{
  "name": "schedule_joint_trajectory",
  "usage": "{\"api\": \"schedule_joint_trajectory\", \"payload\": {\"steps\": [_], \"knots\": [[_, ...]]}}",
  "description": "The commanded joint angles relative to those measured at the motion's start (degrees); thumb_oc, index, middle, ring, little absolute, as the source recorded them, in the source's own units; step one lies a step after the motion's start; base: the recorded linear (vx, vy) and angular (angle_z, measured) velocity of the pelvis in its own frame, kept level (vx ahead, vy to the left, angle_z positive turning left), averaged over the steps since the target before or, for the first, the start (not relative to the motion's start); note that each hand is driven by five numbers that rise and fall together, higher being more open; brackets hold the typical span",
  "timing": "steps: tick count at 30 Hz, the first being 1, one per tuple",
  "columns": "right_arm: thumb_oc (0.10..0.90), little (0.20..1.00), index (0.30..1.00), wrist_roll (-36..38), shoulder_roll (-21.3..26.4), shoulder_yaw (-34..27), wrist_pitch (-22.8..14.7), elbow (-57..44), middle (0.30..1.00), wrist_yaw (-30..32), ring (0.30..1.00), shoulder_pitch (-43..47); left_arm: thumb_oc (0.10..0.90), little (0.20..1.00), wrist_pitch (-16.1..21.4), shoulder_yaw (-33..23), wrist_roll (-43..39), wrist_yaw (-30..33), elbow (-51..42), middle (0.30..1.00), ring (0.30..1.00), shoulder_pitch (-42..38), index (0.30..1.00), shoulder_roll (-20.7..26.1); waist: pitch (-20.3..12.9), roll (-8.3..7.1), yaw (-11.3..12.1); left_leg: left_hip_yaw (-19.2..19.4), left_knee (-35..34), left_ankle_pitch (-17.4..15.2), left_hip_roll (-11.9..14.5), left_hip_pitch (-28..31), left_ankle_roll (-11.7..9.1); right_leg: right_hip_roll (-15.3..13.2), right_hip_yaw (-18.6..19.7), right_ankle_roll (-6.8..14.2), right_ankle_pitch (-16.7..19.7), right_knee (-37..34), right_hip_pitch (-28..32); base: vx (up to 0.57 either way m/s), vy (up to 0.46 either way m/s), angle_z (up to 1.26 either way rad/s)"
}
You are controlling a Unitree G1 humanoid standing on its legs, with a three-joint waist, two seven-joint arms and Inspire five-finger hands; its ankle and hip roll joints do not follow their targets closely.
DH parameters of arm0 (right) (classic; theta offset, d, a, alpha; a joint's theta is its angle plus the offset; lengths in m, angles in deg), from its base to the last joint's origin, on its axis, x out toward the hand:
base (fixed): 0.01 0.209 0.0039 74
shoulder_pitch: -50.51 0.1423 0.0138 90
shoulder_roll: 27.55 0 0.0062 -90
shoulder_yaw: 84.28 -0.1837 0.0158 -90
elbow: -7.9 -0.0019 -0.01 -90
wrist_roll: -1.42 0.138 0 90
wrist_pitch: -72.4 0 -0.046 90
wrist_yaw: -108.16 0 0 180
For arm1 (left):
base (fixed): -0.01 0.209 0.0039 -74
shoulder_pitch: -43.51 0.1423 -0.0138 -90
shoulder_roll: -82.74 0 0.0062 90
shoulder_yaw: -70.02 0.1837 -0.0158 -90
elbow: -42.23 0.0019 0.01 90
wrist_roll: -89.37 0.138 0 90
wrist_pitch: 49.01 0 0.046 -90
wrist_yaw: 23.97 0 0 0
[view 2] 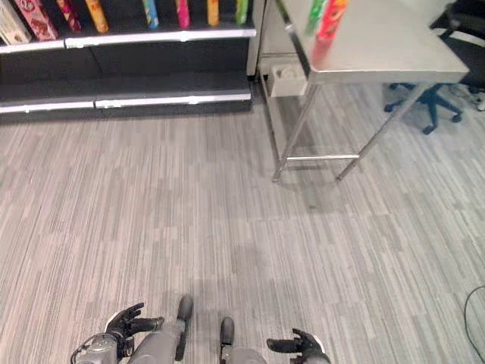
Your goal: Put the goods on the table back onto the shelves and tidy them up.
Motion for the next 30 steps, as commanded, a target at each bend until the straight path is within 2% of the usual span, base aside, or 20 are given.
{"api": "schedule_joint_trajectory", "payload": {"steps": [1, 2, 3, 5, 6, 9, 12, 13, 15, 16, 17, 19, 20, 22, 24, 26, 27, 28, 29, 30], "knots": [[0.800, 0.900, 0.900, -0.27, 1.22, -0.55, -1.79, -2.42, 0.900, 0.54, 0.900, -3.82, 0.800, 0.900, 0.16, 1.17, 1.67, 0.34, 0.46, 0.900, 0.900, 7.74, 0.900, 0.53, -5.26, -0.88, 2.66, 6.38, 2.09, 5.14, -0.56, -4.05, 6.49, 0.09, 5.82, 9.13, -10.24, 2.20, 9.18, 0.75, 0.381, -0.39], [0.800, 0.900, 0.900, -1.28, 0.68, -0.94, -1.68, -1.84, 0.900, -0.03, 0.900, -4.78, 0.800, 0.900, -0.02, 0.63, 2.66, 0.27, 1.26, 0.900, 0.900, 8.20, 0.900, 0.57, -6.82, -0.74, 2.71, 6.07, 2.26, 7.94, -0.39, -2.83, 6.39, -1.26, 6.12, 10.01, -10.92, 2.96, 10.34, 1.03, 0.521, -0.81], [0.800, 0.900, 0.900, -2.13, 0.00, -1.43, -1.34, -1.31, 0.900, -0.46, 0.900, -5.57, 0.800, 0.900, -0.04, 0.05, 3.17, 0.38, 1.69, 0.900, 0.900, 7.99, 0.900, 1.49, -8.67, -2.72, 2.60, 6.91, 2.28, 5.97, -1.55, 0.07, 7.60, -5.14, 6.57, 12.42, -8.54, 6.71, 9.67, 0.95, 0.493, -0.96], [0.800, 0.900, 0.900, -2.25, 0.39, -1.93, -1.25, -1.03, 0.900, -1.01, 0.900, -5.46, 0.800, 0.900, -0.12, 0.12, 2.61, 0.18, 0.40, 0.900, 0.900, 7.03, 0.900, 2.65, -8.51, -3.79, 2.81, 7.35, 3.64, 2.76, -3.54, 2.78, 10.23, -8.04, 7.55, 15.23, 2.95, 19.01, 5.03, 0.52, 0.266, -1.24], [0.800, 0.900, 0.900, -2.25, 0.41, -1.94, -1.25, -1.03, 0.900, -1.01, 0.900, -5.45, 0.800, 0.900, -0.12, 0.12, 2.61, 0.19, 0.41, 0.900, 0.900, 7.02, 0.900, 2.63, -8.65, -3.68, 2.89, 7.39, 3.74, 2.74, -3.38, 2.56, 10.20, -7.91, 7.64, 15.22, 3.07, 18.98, 4.83, 0.19, 0.150, -1.04], [0.800, 0.900, 0.900, -1.50, 0.41, -2.89, -1.20, -1.37, 0.900, -0.44, 0.900, -4.92, 0.800, 0.900, -0.28, 0.70, 2.53, 0.50, -0.20, 0.900, 0.900, 5.60, 0.900, 3.86, -6.53, -1.73, 0.99, 6.73, 4.59, -1.28, -3.80, 8.13, 13.48, -10.30, 5.41, 12.79, 13.37, 37.38, -4.77, 0.27, 0.255, -0.17], [0.800, 0.900, 0.900, -1.10, 0.30, -2.98, -1.29, -1.62, 0.900, -0.43, 0.900, -4.97, 0.800, 0.900, -0.24, 0.96, 2.47, 0.35, -0.35, 0.900, 0.900, 5.28, 0.900, 4.05, -5.65, -0.57, -0.15, 5.72, 4.02, -2.54, -3.22, 11.23, 13.94, -10.21, 3.22, 11.79, 9.83, 40.44, -9.63, 0.32, 0.180, 0.30], [0.800, 0.900, 0.900, -0.81, 0.23, -2.79, -1.42, -1.75, 0.900, -0.47, 0.900, -5.02, 0.800, 0.900, -0.04, 1.56, 2.49, 0.32, -0.52, 0.900, 0.900, 4.64, 0.900, 4.11, -4.54, 0.30, -1.69, 4.37, 3.43, -3.81, -2.98, 14.43, 13.60, -8.13, 0.57, 10.94, 3.22, 37.35, -14.51, 0.31, 0.077, -0.04], [0.800, 0.900, 0.900, -0.81, 0.24, -2.79, -1.42, -1.75, 0.900, -0.47, 0.900, -5.00, 0.800, 0.900, -0.04, 1.55, 2.49, 0.32, -0.52, 0.900, 0.900, 4.63, 0.900, 4.09, -4.60, 0.40, -1.74, 4.30, 3.46, -3.79, -2.88, 14.32, 13.57, -8.05, 0.46, 10.91, 3.35, 37.17, -14.50, 0.27, 0.006, 0.07], [0.800, 0.900, 0.900, -0.50, 0.31, -2.93, -1.39, -1.91, 0.900, -0.67, 0.900, -5.26, 0.800, 0.900, 0.11, 2.28, 3.05, 0.15, -0.94, 0.900, 0.900, 4.31, 0.900, 4.08, -3.98, -0.04, -3.63, 2.99, 2.37, -5.82, -3.44, 17.90, 12.69, -5.70, -0.93, 11.87, 1.05, 26.51, -16.76, 0.57, -0.078, 0.50], [0.800, 0.900, 0.900, -0.02, 0.57, -2.91, -1.41, -1.71, 0.900, -0.53, 0.900, -5.26, 0.800, 0.900, 0.37, 2.84, 3.65, 0.04, -1.04, 0.900, 0.900, 3.74, 0.900, 4.10, -3.80, -0.79, -5.17, 1.42, 1.49, -7.43, -4.68, 20.75, 12.04, -3.86, -1.30, 13.41, 2.71, 13.67, -17.78, 0.58, -0.078, 0.56], [0.800, 0.900, 0.900, -0.01, 0.61, -2.90, -1.41, -1.71, 0.900, -0.53, 0.900, -5.28, 0.800, 0.900, 0.37, 2.83, 3.65, 0.04, -1.04, 0.900, 0.900, 3.76, 0.900, 4.07, -3.49, -0.56, -5.35, 1.21, 1.42, -7.57, -4.43, 21.21, 11.99, -3.67, -1.59, 13.37, 2.84, 13.15, -17.05, 0.31, -0.043, 0.78], [0.800, 0.900, 0.900, 0.00, 0.58, -3.40, -1.28, -0.81, 0.900, -0.68, 0.900, -6.00, 0.800, 0.900, 0.47, 3.37, 5.70, -0.16, -0.03, 0.900, 0.900, 3.16, 0.900, 3.74, -3.70, -1.08, -7.20, -0.32, 1.02, -9.64, -4.79, 24.15, 10.97, -2.14, -2.65, 15.36, 5.76, 3.09, -18.76, 0.48, -0.060, 0.82], [0.800, 0.900, 0.900, -0.18, 0.58, -3.55, -1.15, -0.16, 0.900, -0.73, 0.900, -6.20, 0.800, 0.900, 0.59, 3.69, 6.51, -0.15, 0.46, 0.900, 0.900, 2.72, 0.900, 3.60, -3.66, -1.20, -7.95, -0.58, 1.02, -10.52, -4.81, 25.02, 10.59, -1.68, -3.03, 16.13, 6.82, 1.28, -19.90, 0.46, -0.089, 1.01], [0.800, 0.900, 0.900, -1.16, 0.42, -3.40, -0.86, 0.65, 0.900, -0.67, 0.900, -7.15, 0.800, 0.900, 0.70, 4.50, 8.00, -0.22, 1.43, 0.900, 0.900, 2.37, 0.900, 2.58, -4.70, -2.13, -8.58, -0.56, 1.02, -13.43, -4.18, 27.70, 9.43, -4.31, -7.76, 15.81, 9.21, 1.03, -18.42, 0.54, -0.226, 1.20], [0.800, 0.900, 0.900, -1.55, 0.72, -3.47, -0.83, 1.17, 0.900, -0.87, 0.900, -7.57, 0.800, 0.900, 0.62, 4.74, 9.03, -0.20, 1.87, 0.900, 0.900, 2.81, 0.900, 2.16, -5.97, -1.49, -9.45, -0.32, 1.02, -15.03, -1.61, 29.79, 8.39, -3.78, -7.29, 14.77, 8.79, 2.41, -17.42, 0.47, -0.222, 0.71], [0.800, 0.900, 0.900, -1.46, 0.89, -3.41, -0.98, 1.09, 0.900, -0.96, 0.900, -7.76, 0.800, 0.900, 0.53, 4.57, 8.63, -0.19, 1.80, 0.900, 0.900, 2.95, 0.900, 2.15, -6.51, -0.95, -9.59, -0.51, 1.03, -13.63, -0.16, 30.38, 7.76, -3.20, -6.67, 14.34, 8.61, 3.57, -17.21, 0.48, -0.209, 0.41], [0.800, 0.900, 0.900, -1.14, 1.18, -3.42, -1.00, 0.99, 0.900, -1.18, 0.900, -7.58, 0.800, 0.900, 0.46, 4.03, 7.84, -0.20, 1.71, 0.900, 0.900, 3.11, 0.900, 2.15, -6.84, -0.35, -9.40, -0.66, 5.85, -12.28, 1.08, 29.63, 6.68, -2.46, -6.06, 13.62, 7.91, 4.59, -16.61, 0.51, -0.248, 0.42], [0.800, 0.900, 0.900, -0.27, 1.90, -3.26, -1.19, 0.35, 0.900, -1.53, 0.900, -7.35, 0.800, 0.900, 0.35, 3.68, 6.92, -0.20, 0.89, 0.900, 0.900, 3.91, 0.900, 2.34, -6.37, -0.78, -8.63, 0.97, 23.38, -7.37, 1.10, 22.76, 4.60, -2.62, -5.31, 12.08, 5.74, 5.52, -14.31, 0.34, -0.163, 0.21], [0.800, 0.900, 0.900, -0.27, 1.87, -3.26, -1.19, 0.35, 0.900, -1.53, 0.900, -7.34, 0.800, 0.900, 0.35, 3.67, 6.92, -0.20, 0.89, 0.900, 0.900, 3.91, 0.900, 2.37, -6.52, -0.94, -8.74, 0.87, 23.37, -7.21, 0.92, 22.53, 4.64, -2.83, -5.35, 12.11, 5.78, 5.53, -14.50, 0.27, -0.179, -0.05]]}}
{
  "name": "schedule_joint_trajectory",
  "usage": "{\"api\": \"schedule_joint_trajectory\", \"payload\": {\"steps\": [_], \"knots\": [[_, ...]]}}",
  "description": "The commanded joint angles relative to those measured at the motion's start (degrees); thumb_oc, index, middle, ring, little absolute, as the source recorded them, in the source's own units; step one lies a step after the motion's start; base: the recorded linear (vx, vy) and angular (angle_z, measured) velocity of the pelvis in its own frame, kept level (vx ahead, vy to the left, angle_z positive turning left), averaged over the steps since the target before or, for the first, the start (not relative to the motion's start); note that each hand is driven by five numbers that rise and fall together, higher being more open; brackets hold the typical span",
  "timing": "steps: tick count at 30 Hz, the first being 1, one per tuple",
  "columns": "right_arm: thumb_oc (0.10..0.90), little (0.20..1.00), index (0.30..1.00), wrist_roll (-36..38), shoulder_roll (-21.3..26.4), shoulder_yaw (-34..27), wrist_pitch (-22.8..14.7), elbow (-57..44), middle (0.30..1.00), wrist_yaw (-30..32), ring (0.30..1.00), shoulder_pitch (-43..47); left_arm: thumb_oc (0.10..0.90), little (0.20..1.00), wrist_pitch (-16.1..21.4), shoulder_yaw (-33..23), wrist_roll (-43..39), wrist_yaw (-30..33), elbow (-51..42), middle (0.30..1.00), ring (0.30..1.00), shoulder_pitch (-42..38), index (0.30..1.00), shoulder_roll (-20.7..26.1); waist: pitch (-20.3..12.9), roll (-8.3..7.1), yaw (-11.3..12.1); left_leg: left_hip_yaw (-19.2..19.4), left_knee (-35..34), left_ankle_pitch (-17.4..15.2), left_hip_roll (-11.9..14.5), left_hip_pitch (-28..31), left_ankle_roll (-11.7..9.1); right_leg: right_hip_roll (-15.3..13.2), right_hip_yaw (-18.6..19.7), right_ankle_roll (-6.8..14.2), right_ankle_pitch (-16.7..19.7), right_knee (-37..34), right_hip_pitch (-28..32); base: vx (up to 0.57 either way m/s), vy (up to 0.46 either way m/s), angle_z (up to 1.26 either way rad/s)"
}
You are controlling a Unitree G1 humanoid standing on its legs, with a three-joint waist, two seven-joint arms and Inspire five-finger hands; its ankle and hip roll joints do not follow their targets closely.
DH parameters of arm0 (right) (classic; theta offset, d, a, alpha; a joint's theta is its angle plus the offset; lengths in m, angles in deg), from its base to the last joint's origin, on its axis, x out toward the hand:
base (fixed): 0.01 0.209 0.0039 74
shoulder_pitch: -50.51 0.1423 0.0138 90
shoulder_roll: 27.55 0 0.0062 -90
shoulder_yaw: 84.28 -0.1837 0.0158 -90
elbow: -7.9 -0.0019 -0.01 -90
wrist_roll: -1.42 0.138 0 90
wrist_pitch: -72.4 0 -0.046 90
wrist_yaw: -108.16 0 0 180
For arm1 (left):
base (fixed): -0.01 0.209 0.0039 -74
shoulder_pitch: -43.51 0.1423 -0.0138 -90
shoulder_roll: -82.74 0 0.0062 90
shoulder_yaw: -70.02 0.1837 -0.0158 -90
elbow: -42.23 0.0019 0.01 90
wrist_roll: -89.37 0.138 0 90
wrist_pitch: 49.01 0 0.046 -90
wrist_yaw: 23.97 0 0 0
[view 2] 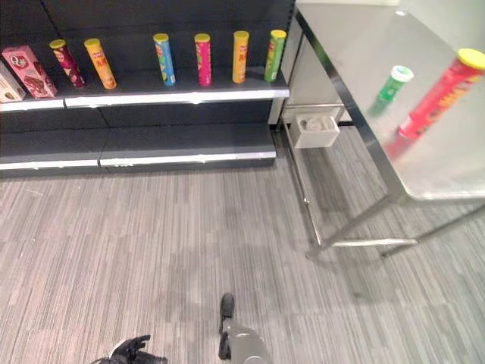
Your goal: Put the goods on the table back onto the shelves and tidy them up.
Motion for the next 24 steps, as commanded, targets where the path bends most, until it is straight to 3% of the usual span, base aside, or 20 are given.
{"api": "schedule_joint_trajectory", "payload": {"steps": [1, 3, 4, 5, 6, 7, 8, 9, 10, 11, 12, 14, 17, 18, 19, 22, 23, 24], "knots": [[0.800, 0.900, 0.900, 1.84, 3.83, 1.30, -1.79, -2.07, 0.900, -0.24, 0.900, 0.12, 0.800, 0.900, 1.67, -0.13, -0.67, -0.41, -3.87, 0.900, 0.900, -0.94, 0.900, 3.39, 0.56, -3.20, 0.78, 2.86, 19.50, 7.09, 5.37, -14.19, -4.18, -4.20, 5.61, 12.41, -3.23, -0.47, 2.84, 0.17, -0.146, -0.28], [0.800, 0.900, 0.900, 2.92, 4.35, 1.08, -1.83, -2.99, 0.900, 0.31, 0.900, 0.49, 0.800, 0.900, 1.27, -1.20, -1.61, 0.14, -4.03, 0.900, 0.900, 0.26, 0.900, 3.51, 2.13, -5.11, 2.95, 3.50, 38.01, 8.26, 1.55, -22.18, -3.06, -4.58, 6.98, 10.77, -4.66, -0.71, 6.06, 0.33, -0.199, -0.44], [0.800, 0.900, 0.900, 2.76, 4.57, 1.33, -1.44, -3.21, 0.900, 0.27, 0.900, 0.67, 0.800, 0.900, 1.26, -1.76, -2.06, 0.30, -3.76, 0.900, 0.900, 1.21, 0.900, 3.27, 3.10, -5.09, 5.36, 5.37, 44.28, 4.28, -1.46, -29.34, -1.25, -3.73, 9.53, 10.36, -5.31, -1.56, 9.33, 0.30, -0.117, -0.87], [0.800, 0.900, 0.900, 2.76, 4.55, 1.32, -1.44, -3.21, 0.900, 0.27, 0.900, 0.67, 0.800, 0.900, 1.26, -1.76, -2.06, 0.30, -3.76, 0.900, 0.900, 1.20, 0.900, 3.29, 2.99, -5.22, 5.30, 5.36, 44.17, 4.43, -1.59, -29.46, -1.24, -3.87, 9.51, 10.38, -5.29, -1.56, 9.20, 0.36, -0.064, -0.92], [0.800, 0.900, 0.900, 2.24, 4.36, 1.91, -1.52, -3.34, 0.900, 0.07, 0.900, 0.72, 0.800, 0.900, 1.34, -1.70, -2.24, 0.02, -3.82, 0.900, 0.900, 1.69, 0.900, 2.95, 3.00, -5.28, 6.34, 5.65, 41.59, 3.53, -2.04, -31.69, -0.43, -3.83, 10.60, 10.52, -5.72, -2.51, 11.30, 0.40, 0.010, -0.93], [0.800, 0.900, 0.900, 1.75, 3.99, 2.82, -1.54, -3.40, 0.900, 0.03, 0.900, 0.87, 0.800, 0.900, 1.56, -1.91, -2.53, -0.28, -3.68, 0.900, 0.900, 2.26, 0.900, 2.52, 3.36, -4.53, 8.05, 5.09, 29.74, 2.75, -2.67, -33.60, 0.84, -3.12, 12.75, 10.85, -7.10, -3.26, 13.96, 0.40, 0.008, -0.80], [0.800, 0.900, 0.900, 1.75, 3.97, 2.83, -1.54, -3.40, 0.900, 0.03, 0.900, 0.88, 0.800, 0.900, 1.56, -1.91, -2.53, -0.28, -3.68, 0.900, 0.900, 2.26, 0.900, 2.54, 3.30, -4.73, 7.99, 5.11, 29.39, 3.01, -2.86, -33.54, 0.84, -3.32, 12.72, 10.87, -7.09, -3.26, 13.89, 0.37, 0.051, -0.89], [0.800, 0.900, 0.900, 1.59, 3.89, 3.28, -1.59, -3.44, 0.900, 0.06, 0.900, 1.11, 0.800, 0.900, 1.62, -1.95, -2.34, -0.26, -3.51, 0.900, 0.900, 2.64, 0.900, 2.54, 3.37, -4.18, 8.71, 3.75, 19.83, 3.75, -3.19, -32.34, 1.02, -2.64, 13.46, 11.18, -7.61, -3.44, 14.86, 0.27, 0.057, -0.58], [0.800, 0.900, 0.900, 1.12, 3.86, 3.57, -1.76, -3.19, 0.900, 0.07, 0.900, 1.18, 0.800, 0.900, 1.59, -2.25, -2.17, -0.15, -2.90, 0.900, 0.900, 3.02, 0.900, 2.69, 3.13, -2.96, 9.69, 0.30, 4.71, 7.53, -2.66, -31.16, 0.37, -1.07, 14.29, 11.43, -8.75, -4.10, 16.09, 0.52, 0.077, -0.48], [0.800, 0.900, 0.900, 0.38, 3.90, 3.61, -1.83, -2.56, 0.900, 0.56, 0.900, 1.31, 0.800, 0.900, 1.55, -2.55, -2.35, 0.04, -2.44, 0.900, 0.900, 3.01, 0.900, 2.79, 2.66, -1.92, 10.59, -1.90, -7.71, 12.06, -0.53, -30.56, -1.05, 0.32, 14.31, 11.24, -11.28, -4.35, 18.75, 0.52, 0.072, -0.39], [0.800, 0.900, 0.900, 0.01, 3.82, 3.53, -1.84, -2.36, 0.900, 0.28, 0.900, 1.04, 0.800, 0.900, 1.59, -2.66, -1.97, -0.06, -1.38, 0.900, 0.900, 3.28, 0.900, 2.61, 1.48, -1.25, 10.22, -3.10, -11.83, 12.99, 0.50, -28.55, -1.39, 0.89, 14.95, 11.10, -12.24, -3.72, 19.41, 0.37, 0.038, -0.27], [0.800, 0.900, 0.900, -0.27, 3.55, 3.27, -1.93, -2.25, 0.900, 0.53, 0.900, 0.57, 0.800, 0.900, 1.47, -2.96, -1.80, -0.07, -1.03, 0.900, 0.900, 3.49, 0.900, 2.46, 1.03, -0.91, 10.24, -3.00, -12.45, 14.08, 1.13, -26.98, -1.22, 0.81, 14.83, 11.06, -13.39, -3.32, 20.05, 0.21, 0.066, -0.28], [0.800, 0.900, 0.900, -1.15, 2.87, 3.13, -1.65, -2.42, 0.900, 0.40, 0.900, 0.34, 0.800, 0.900, 1.45, -3.71, -1.85, 0.08, -0.50, 0.900, 0.900, 3.67, 0.900, 2.82, -0.34, -1.84, 9.95, -2.25, -12.86, 13.46, 1.07, -24.43, -0.94, -1.51, 15.95, 11.90, -14.89, 0.69, 19.22, 0.29, 0.132, -0.80], [0.800, 0.900, 0.900, -1.40, 2.86, 3.25, -1.78, -2.26, 0.900, 0.44, 0.900, 0.89, 0.800, 0.900, 1.34, -4.06, -2.42, 0.29, -0.77, 0.900, 0.900, 3.10, 0.900, 3.37, -0.61, -1.87, 10.34, -0.68, -13.49, 12.61, 1.67, -22.71, -0.01, -2.57, 16.39, 12.93, -15.06, 6.44, 17.19, 0.21, 0.096, -0.96], [0.800, 0.900, 0.900, -1.39, 2.85, 3.25, -1.78, -2.26, 0.900, 0.44, 0.900, 0.90, 0.800, 0.900, 1.34, -4.06, -2.42, 0.29, -0.77, 0.900, 0.900, 3.09, 0.900, 3.38, -0.61, -1.91, 10.43, -0.58, -13.49, 12.59, 1.67, -22.71, 0.00, -2.59, 16.48, 12.94, -15.18, 6.65, 17.08, 0.17, 0.069, -1.03], [0.800, 0.900, 0.900, -0.62, 3.04, 2.80, -1.72, -2.58, 0.900, 0.80, 0.900, 2.12, 0.800, 0.900, 1.50, -3.95, -3.23, 0.91, -1.52, 0.900, 0.900, 1.32, 0.900, 4.58, 0.87, -1.46, 9.74, 1.12, -14.03, 11.77, 2.97, -21.03, 1.02, -3.88, 14.99, 14.87, -11.87, 17.87, 10.09, 0.08, -0.006, -0.74], [0.800, 0.900, 0.900, -0.89, 2.92, 2.59, -1.74, -2.47, 0.900, 1.17, 0.900, 2.29, 0.800, 0.900, 1.75, -3.83, -3.20, 1.28, -1.70, 0.900, 0.900, 0.93, 0.900, 4.97, 1.05, -1.22, 10.14, 2.28, -14.57, 11.28, 3.93, -20.56, 0.69, -6.68, 11.34, 15.41, -10.79, 17.89, 8.84, 0.16, -0.145, -0.24], [0.800, 0.900, 0.900, -1.13, 2.75, 2.18, -1.50, -2.15, 0.900, 1.55, 0.900, 2.39, 0.800, 0.900, 1.78, -3.41, -3.36, 1.58, -2.19, 0.900, 0.900, 0.04, 0.900, 5.47, 0.48, -1.01, 10.44, 4.41, -15.77, 10.49, 5.86, -19.67, -0.62, -11.44, 2.41, 14.67, -11.10, 12.21, 9.56, 0.20, -0.187, -0.13]]}}
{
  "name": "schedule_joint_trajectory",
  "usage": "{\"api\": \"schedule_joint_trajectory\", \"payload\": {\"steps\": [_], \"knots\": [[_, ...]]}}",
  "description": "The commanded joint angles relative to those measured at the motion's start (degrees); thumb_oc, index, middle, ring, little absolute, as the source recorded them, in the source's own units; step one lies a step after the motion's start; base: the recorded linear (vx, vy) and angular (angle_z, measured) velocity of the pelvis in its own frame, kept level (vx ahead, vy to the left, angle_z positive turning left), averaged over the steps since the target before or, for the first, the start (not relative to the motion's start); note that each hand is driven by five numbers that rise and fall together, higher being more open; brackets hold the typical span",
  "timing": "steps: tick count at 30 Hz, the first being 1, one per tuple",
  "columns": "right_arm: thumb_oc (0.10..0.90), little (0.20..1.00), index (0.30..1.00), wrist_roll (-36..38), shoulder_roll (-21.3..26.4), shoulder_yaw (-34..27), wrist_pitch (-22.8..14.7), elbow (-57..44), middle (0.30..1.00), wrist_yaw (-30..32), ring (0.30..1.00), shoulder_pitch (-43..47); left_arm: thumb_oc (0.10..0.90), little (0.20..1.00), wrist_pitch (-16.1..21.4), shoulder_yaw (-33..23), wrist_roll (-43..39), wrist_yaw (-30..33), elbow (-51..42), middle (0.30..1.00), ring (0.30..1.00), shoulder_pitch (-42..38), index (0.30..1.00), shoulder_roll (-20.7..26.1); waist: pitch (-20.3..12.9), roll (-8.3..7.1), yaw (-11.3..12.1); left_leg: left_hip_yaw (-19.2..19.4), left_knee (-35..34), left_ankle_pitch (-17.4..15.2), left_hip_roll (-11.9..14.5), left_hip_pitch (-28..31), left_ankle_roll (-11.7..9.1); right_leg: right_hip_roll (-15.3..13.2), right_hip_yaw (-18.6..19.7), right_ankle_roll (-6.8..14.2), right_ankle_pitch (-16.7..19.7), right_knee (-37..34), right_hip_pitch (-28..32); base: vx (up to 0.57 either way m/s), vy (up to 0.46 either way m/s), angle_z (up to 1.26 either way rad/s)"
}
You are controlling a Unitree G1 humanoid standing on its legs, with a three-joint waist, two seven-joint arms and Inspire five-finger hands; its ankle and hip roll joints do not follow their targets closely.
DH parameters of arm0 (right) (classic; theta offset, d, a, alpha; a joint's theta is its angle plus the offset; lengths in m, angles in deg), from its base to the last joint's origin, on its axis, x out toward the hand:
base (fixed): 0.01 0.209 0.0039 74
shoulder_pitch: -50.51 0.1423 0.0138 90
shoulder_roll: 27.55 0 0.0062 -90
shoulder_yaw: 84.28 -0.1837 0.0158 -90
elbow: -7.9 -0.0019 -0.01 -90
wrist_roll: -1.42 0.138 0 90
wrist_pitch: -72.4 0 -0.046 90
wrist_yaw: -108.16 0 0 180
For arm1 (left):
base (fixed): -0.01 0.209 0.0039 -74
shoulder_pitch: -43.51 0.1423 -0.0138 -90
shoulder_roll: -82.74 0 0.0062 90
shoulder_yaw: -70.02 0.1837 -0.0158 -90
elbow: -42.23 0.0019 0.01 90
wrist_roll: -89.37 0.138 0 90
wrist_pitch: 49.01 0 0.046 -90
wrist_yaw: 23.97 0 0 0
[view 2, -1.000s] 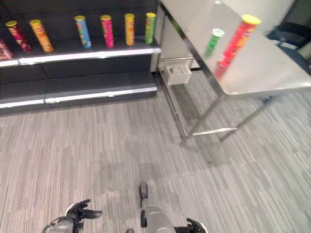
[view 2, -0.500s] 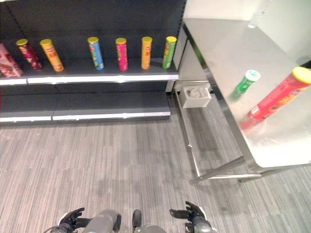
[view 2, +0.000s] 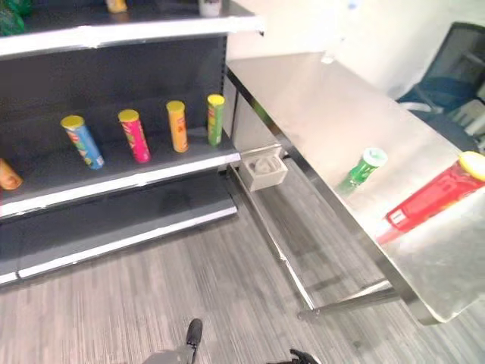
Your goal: Put the goods on the table back onto the shelves and tidy them up.
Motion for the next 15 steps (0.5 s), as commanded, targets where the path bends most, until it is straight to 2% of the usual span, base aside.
{"api": "schedule_joint_trajectory", "payload": {"steps": [1, 2, 3, 4, 5, 6, 10, 15], "knots": [[0.800, 0.900, 0.900, -0.46, 3.63, -2.20, -0.70, -1.47, 0.900, 2.06, 0.900, 1.03, 0.800, 0.900, 1.25, -0.11, -1.25, 1.46, -2.50, 0.900, 0.900, -1.27, 0.900, 1.32, 1.87, 1.59, 1.75, 4.07, 0.11, -10.27, 6.68, 3.66, -7.77, -8.63, -14.71, 0.91, 15.00, -18.38, -0.85, 0.28, -0.268, -0.32], [0.800, 0.900, 0.900, -1.49, 4.14, -1.77, -0.49, -0.87, 0.900, 2.31, 0.900, 1.34, 0.800, 0.900, 1.34, 0.77, -0.67, 1.99, -2.86, 0.900, 0.900, -2.45, 0.900, 1.86, 1.95, 1.08, 0.55, 4.81, 0.11, -11.39, 6.58, 4.21, -8.35, -7.89, -16.80, 2.05, 17.12, -24.26, -2.75, 0.18, -0.165, -0.32], [0.800, 0.900, 0.900, -1.49, 4.15, -1.76, -0.50, -0.85, 0.900, 2.31, 0.900, 1.34, 0.800, 0.900, 1.34, 0.77, -0.67, 1.99, -2.86, 0.900, 0.900, -2.44, 0.900, 1.86, 2.03, 1.14, 0.52, 4.77, 0.11, -11.50, 6.67, 4.35, -8.40, -7.78, -16.87, 2.03, 17.14, -24.42, -2.52, 0.23, -0.230, -0.17], [0.800, 0.900, 0.900, -1.17, 3.90, -2.23, -0.24, -0.21, 0.900, 1.79, 0.900, 0.77, 0.800, 0.900, 1.56, 0.89, -0.70, 1.83, -4.38, 0.900, 0.900, -2.51, 0.900, 2.42, 2.24, 0.45, -0.32, 4.93, 0.11, -11.42, 6.53, 4.83, -8.92, -6.56, -13.47, 2.77, 17.15, -27.63, -1.13, 0.11, -0.121, 0.07], [0.800, 0.900, 0.900, -1.17, 3.89, -2.23, -0.24, -0.22, 0.900, 1.79, 0.900, 0.75, 0.800, 0.900, 1.56, 0.90, -0.70, 1.82, -4.40, 0.900, 0.900, -2.49, 0.900, 2.43, 2.27, 0.44, -0.25, 4.99, 0.11, -11.45, 6.54, 4.90, -8.92, -6.54, -13.41, 2.77, 17.16, -27.65, -1.08, 0.12, -0.269, 0.12], [0.800, 0.900, 0.900, -0.89, 3.93, -1.96, -0.35, -0.25, 0.900, 2.00, 0.900, 0.43, 0.800, 0.900, 2.00, 0.90, -1.25, 2.13, -5.42, 0.900, 0.900, -3.36, 0.900, 2.38, 2.83, -0.07, -0.42, 5.26, 0.11, -10.78, 7.09, 4.00, -10.17, -6.05, -13.78, 2.82, 18.37, -29.90, -0.49, 0.02, -0.152, 0.27], [0.800, 0.900, 0.900, -0.17, 5.01, -2.48, -0.44, -0.05, 0.900, 2.62, 0.900, 0.52, 0.800, 0.900, 2.10, 1.41, -1.26, 2.34, -4.88, 0.900, 0.900, -3.69, 0.900, 1.45, 3.54, 0.05, -1.17, 4.85, 0.11, -9.72, 8.69, 2.84, -11.78, -4.71, -14.92, 2.02, 18.50, -31.98, 0.72, 0.00, -0.264, 0.55], [0.800, 0.900, 0.900, 1.16, 6.00, -3.34, -0.94, -0.13, 0.900, 3.16, 0.900, 0.69, 0.800, 0.900, 1.82, 1.42, -0.91, 2.19, -2.89, 0.900, 0.900, -3.20, 0.900, 0.50, 4.04, 0.32, -1.77, 4.26, 0.11, -9.18, 9.87, 3.11, -12.10, -2.88, -13.66, 0.82, 17.82, -32.93, 1.42, -0.01, -0.135, 0.12]]}}
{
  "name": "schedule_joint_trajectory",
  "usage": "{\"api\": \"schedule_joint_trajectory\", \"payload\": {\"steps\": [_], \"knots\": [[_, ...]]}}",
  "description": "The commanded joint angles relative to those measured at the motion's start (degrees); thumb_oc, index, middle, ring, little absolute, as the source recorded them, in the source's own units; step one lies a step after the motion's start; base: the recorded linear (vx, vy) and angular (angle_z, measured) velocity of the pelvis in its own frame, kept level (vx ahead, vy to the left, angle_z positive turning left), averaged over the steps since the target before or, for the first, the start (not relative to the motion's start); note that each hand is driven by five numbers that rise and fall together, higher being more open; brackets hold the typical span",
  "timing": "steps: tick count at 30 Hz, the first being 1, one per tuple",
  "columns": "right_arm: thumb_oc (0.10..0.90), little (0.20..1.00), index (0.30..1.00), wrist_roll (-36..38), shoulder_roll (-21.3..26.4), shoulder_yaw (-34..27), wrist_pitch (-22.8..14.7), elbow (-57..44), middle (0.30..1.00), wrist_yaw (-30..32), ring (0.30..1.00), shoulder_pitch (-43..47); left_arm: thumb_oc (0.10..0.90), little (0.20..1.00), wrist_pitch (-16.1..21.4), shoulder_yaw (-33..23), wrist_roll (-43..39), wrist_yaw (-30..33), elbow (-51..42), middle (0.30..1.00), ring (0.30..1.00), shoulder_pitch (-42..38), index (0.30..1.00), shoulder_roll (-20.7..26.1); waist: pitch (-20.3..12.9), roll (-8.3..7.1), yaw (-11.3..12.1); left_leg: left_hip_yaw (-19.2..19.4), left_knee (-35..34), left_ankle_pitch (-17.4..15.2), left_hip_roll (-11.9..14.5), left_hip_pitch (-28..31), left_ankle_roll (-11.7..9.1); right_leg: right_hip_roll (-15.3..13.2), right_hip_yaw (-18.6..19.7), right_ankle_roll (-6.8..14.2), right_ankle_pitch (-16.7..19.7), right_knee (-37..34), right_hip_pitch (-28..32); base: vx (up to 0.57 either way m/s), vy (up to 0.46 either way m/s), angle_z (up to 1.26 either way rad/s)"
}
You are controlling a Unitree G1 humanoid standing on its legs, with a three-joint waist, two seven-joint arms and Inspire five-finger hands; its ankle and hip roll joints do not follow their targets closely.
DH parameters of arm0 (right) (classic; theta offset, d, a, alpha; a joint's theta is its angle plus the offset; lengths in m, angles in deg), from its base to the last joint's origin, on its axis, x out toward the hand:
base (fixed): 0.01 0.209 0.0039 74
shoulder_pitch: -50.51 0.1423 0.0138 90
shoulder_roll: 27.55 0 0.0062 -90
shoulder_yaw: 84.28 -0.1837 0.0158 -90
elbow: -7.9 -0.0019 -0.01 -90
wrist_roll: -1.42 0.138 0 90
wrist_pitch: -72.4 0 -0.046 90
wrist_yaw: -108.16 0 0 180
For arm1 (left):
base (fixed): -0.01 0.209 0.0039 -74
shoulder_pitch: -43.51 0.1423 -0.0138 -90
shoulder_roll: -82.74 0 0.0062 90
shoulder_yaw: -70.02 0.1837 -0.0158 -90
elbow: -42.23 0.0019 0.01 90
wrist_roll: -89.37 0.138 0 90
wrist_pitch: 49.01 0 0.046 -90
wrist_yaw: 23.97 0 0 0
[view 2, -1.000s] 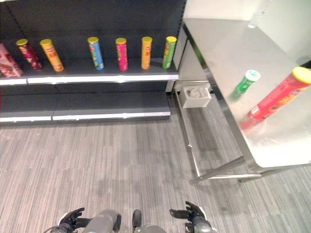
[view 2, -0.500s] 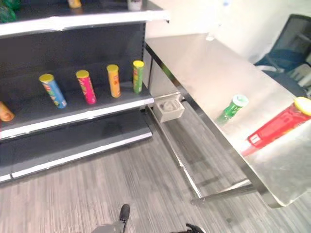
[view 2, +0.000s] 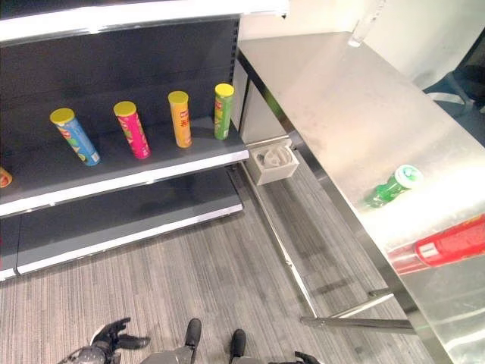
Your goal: Put the goods on the table back onto the shelves and tidy them up.
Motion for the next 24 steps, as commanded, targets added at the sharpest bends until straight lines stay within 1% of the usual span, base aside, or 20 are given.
{"api": "schedule_joint_trajectory", "payload": {"steps": [1, 2, 3, 4, 5, 6, 7, 8, 9, 10, 12, 13, 14, 15, 16, 19, 20, 21, 22, 24], "knots": [[0.800, 0.900, 0.900, 1.49, 5.07, -1.87, -0.90, -0.57, 0.900, 2.04, 0.900, 1.07, 0.800, 0.900, 1.43, -0.11, -0.73, 0.55, 0.58, 0.900, 0.900, -2.79, 0.900, 0.14, 2.60, 0.84, 0.18, 4.19, 1.07, -3.59, 8.90, 2.03, -4.40, 0.53, 0.73, 4.41, -3.97, 1.44, -0.26, 0.00, -0.110, 0.07], [0.800, 0.900, 0.900, 1.49, 5.07, -1.87, -0.90, -0.57, 0.900, 2.04, 0.900, 1.07, 0.800, 0.900, 1.43, -0.11, -0.73, 0.55, 0.58, 0.900, 0.900, -2.79, 0.900, 0.14, 2.61, 0.84, 0.19, 4.19, 1.07, -3.60, 8.90, 2.04, -4.40, 0.53, 0.73, 4.41, -3.97, 1.44, -0.24, -0.02, -0.123, 0.10], [0.800, 0.900, 0.900, 2.08, 5.90, -2.52, -1.03, -0.08, 0.900, 1.95, 0.900, 0.89, 0.800, 0.900, 1.05, -0.48, -0.64, -0.42, 0.84, 0.900, 0.900, -2.34, 0.900, -0.28, 3.61, -0.82, -0.37, 5.90, 18.15, -9.93, 6.74, -1.22, -3.15, -0.48, 2.21, 3.50, -4.56, 2.97, -0.07, -0.03, -0.107, 0.12], [0.800, 0.900, 0.900, 2.27, 6.21, -2.55, -1.14, -0.14, 0.900, 2.00, 0.900, 0.73, 0.800, 0.900, 1.10, -0.47, -0.63, -0.57, 0.63, 0.900, 0.900, -2.30, 0.900, -0.39, 4.23, -1.15, 0.03, 5.44, 25.87, -10.91, 5.63, -2.36, -2.02, -0.40, 3.27, 2.94, -4.86, 3.44, 0.26, -0.02, -0.130, 0.15], [0.800, 0.900, 0.900, 2.17, 6.29, -2.54, -1.06, -0.11, 0.900, 1.94, 0.900, 0.49, 0.800, 0.900, 1.05, -0.44, -0.61, -0.58, 0.39, 0.900, 0.900, -2.12, 0.900, -0.36, 4.11, -1.52, 0.09, 4.71, 30.12, -11.05, 3.81, -3.77, -0.87, -0.43, 4.31, 2.63, -4.83, 3.52, 0.23, 0.02, -0.050, 0.03], [0.800, 0.900, 0.900, 2.11, 6.29, -2.57, -0.95, 0.03, 0.900, 1.78, 0.900, 0.06, 0.800, 0.900, 1.04, -0.43, -0.62, -0.76, 0.26, 0.900, 0.900, -1.84, 0.900, -0.48, 4.08, -1.58, 0.24, 4.56, 32.95, -11.84, 2.20, -5.00, 0.01, 0.09, 5.59, 2.45, -4.64, 3.44, 0.53, 0.02, -0.027, -0.34], [0.800, 0.900, 0.900, 2.11, 6.29, -2.57, -0.95, 0.01, 0.900, 1.78, 0.900, 0.03, 0.800, 0.900, 1.04, -0.42, -0.62, -0.76, 0.26, 0.900, 0.900, -1.83, 0.900, -0.49, 4.11, -1.48, 0.32, 4.60, 33.24, -12.03, 2.31, -5.07, 0.03, 0.19, 5.64, 2.45, -4.64, 3.43, 0.57, 0.10, 0.011, -0.82], [0.800, 0.900, 0.900, 1.94, 5.91, -2.43, -0.75, 0.39, 0.900, 1.66, 0.900, -0.69, 0.800, 0.900, 1.04, -0.31, -0.62, -0.94, 0.18, 0.900, 0.900, -1.59, 0.900, -0.73, 3.66, -1.60, 0.75, 4.59, 33.37, -14.06, -0.43, -6.63, 1.14, 0.59, 7.67, 2.41, -4.59, 3.45, 1.13, 0.09, 0.020, -0.95], [0.800, 0.900, 0.900, 1.93, 5.92, -2.44, -0.75, 0.38, 0.900, 1.66, 0.900, -0.72, 0.800, 0.900, 1.04, -0.29, -0.62, -0.94, 0.17, 0.900, 0.900, -1.58, 0.900, -0.73, 3.75, -1.54, 0.85, 4.66, 33.51, -14.21, -0.36, -6.56, 1.17, 0.65, 7.75, 2.42, -4.61, 3.44, 1.24, 0.19, 0.054, -0.84], [0.800, 0.900, 0.900, 1.86, 5.64, -2.39, -0.50, 0.62, 0.900, 1.71, 0.900, -0.99, 0.800, 0.900, 0.95, 0.10, -0.24, -1.14, 0.30, 0.900, 0.900, -1.49, 0.900, -0.96, 3.32, -1.54, 1.44, 2.53, 29.37, -15.01, -3.06, -8.60, 1.51, 1.25, 9.85, 2.75, -4.75, 3.30, 1.69, 0.15, 0.071, -0.49], [0.800, 0.900, 0.900, 1.31, 5.49, -2.21, -0.44, 1.06, 0.900, 2.23, 0.900, -0.86, 0.800, 0.900, 1.10, 0.52, 0.05, -0.97, 0.25, 0.900, 0.900, -1.55, 0.900, -0.91, 3.16, -0.80, 2.25, -1.78, 21.35, -10.73, -4.13, -8.96, 0.59, 3.14, 13.18, 3.04, -5.08, 3.28, 2.22, 0.21, 0.128, -0.24], [0.800, 0.900, 0.900, 0.35, 5.82, -2.05, -0.34, 1.28, 0.900, 2.54, 0.900, -0.68, 0.800, 0.900, 0.82, 0.61, 0.56, -0.92, 0.60, 0.900, 0.900, -1.49, 0.900, -0.81, 2.66, 0.30, 2.83, -6.71, 14.86, -7.18, -3.37, -8.49, 0.03, 4.99, 15.74, 3.01, -6.49, 4.02, 2.86, 0.17, 0.107, -0.59], [0.800, 0.900, 0.900, 0.35, 5.82, -2.06, -0.33, 1.27, 0.900, 2.54, 0.900, -0.69, 0.800, 0.900, 0.82, 0.62, 0.57, -0.92, 0.60, 0.900, 0.900, -1.49, 0.900, -0.83, 2.91, 0.24, 2.98, -6.59, 14.42, -7.01, -3.33, -7.98, 0.04, 4.94, 15.89, 2.99, -6.55, 4.08, 3.10, 0.21, 0.185, -1.19], [0.800, 0.900, 0.900, -0.05, 5.77, -2.38, -0.41, 1.36, 0.900, 2.46, 0.900, -0.73, 0.800, 0.900, 0.98, 0.40, 0.61, -1.16, 1.20, 0.900, 0.900, -1.31, 0.900, -1.02, 1.93, 1.12, 2.44, -6.95, 9.74, -5.30, -1.38, -6.12, -0.38, 5.83, 18.12, 3.47, -7.20, 4.83, 3.36, 0.16, 0.219, -1.53], [0.800, 0.900, 0.900, -0.15, 5.61, -2.47, -0.24, 1.30, 0.900, 2.58, 0.900, -0.81, 0.800, 0.900, 1.04, 0.16, 0.64, -1.00, 1.60, 0.900, 0.900, -1.10, 0.900, -1.10, 1.79, 1.28, 2.49, -6.49, 7.80, -4.87, -0.44, -3.81, -0.24, 5.96, 19.93, 3.66, -7.24, 5.38, 3.19, 0.16, 0.221, -1.60], [0.800, 0.900, 0.900, -0.26, 5.53, -2.71, -0.19, 1.17, 0.900, 2.79, 0.900, -0.74, 0.800, 0.900, 0.97, -0.08, 0.54, -1.10, 1.39, 0.900, 0.900, -1.05, 0.900, -0.82, 0.82, 1.30, 2.27, -4.63, 5.65, -4.12, 0.60, -1.92, -0.42, 5.82, 21.86, 4.29, -7.37, 5.66, 2.24, 0.10, 0.171, -2.01], [0.800, 0.900, 0.900, 0.35, 5.40, -3.20, -0.34, 0.80, 0.900, 2.90, 0.900, -0.51, 0.800, 0.900, 1.11, -0.27, 0.34, -1.04, 1.18, 0.900, 0.900, -0.98, 0.900, -0.55, 0.71, 1.20, 2.07, -3.53, 4.47, -4.34, 0.96, -0.83, -0.04, 5.76, 23.08, 4.71, -7.44, 5.92, 1.96, 0.16, 0.342, -1.86], [0.800, 0.900, 0.900, 2.32, 5.55, -5.03, -0.62, 0.09, 0.900, 3.30, 0.900, -0.52, 0.800, 0.900, 1.19, -0.49, -0.34, -1.33, 0.67, 0.900, 0.900, -1.30, 0.900, 0.03, 0.13, 1.02, 1.88, -0.36, 3.55, -4.61, 1.89, 0.70, 1.18, 5.32, 24.68, 5.63, -7.85, 8.13, 0.89, 0.11, 0.281, -0.85], [0.800, 0.900, 0.900, 2.32, 5.55, -5.05, -0.61, 0.07, 0.900, 3.30, 0.900, -0.53, 0.800, 0.900, 1.19, -0.47, -0.35, -1.33, 0.67, 0.900, 0.900, -1.31, 0.900, 0.03, 0.17, 1.00, 2.01, -0.24, 3.55, -4.64, 1.90, 0.77, 1.19, 5.33, 24.80, 5.64, -7.93, 8.26, 0.85, 0.10, 0.262, -0.92], [0.800, 0.900, 0.900, 3.74, 6.27, -6.57, -1.05, -1.04, 0.900, 3.75, 0.900, -0.22, 0.800, 0.900, 1.06, -0.44, -0.30, -1.42, 0.34, 0.900, 0.900, -1.65, 0.900, 0.57, 0.82, 1.28, 1.42, 1.09, 3.37, -5.47, 2.28, 1.82, 2.31, 5.15, 25.34, 6.29, -9.07, 13.28, -0.99, 0.04, 0.158, -1.16]]}}
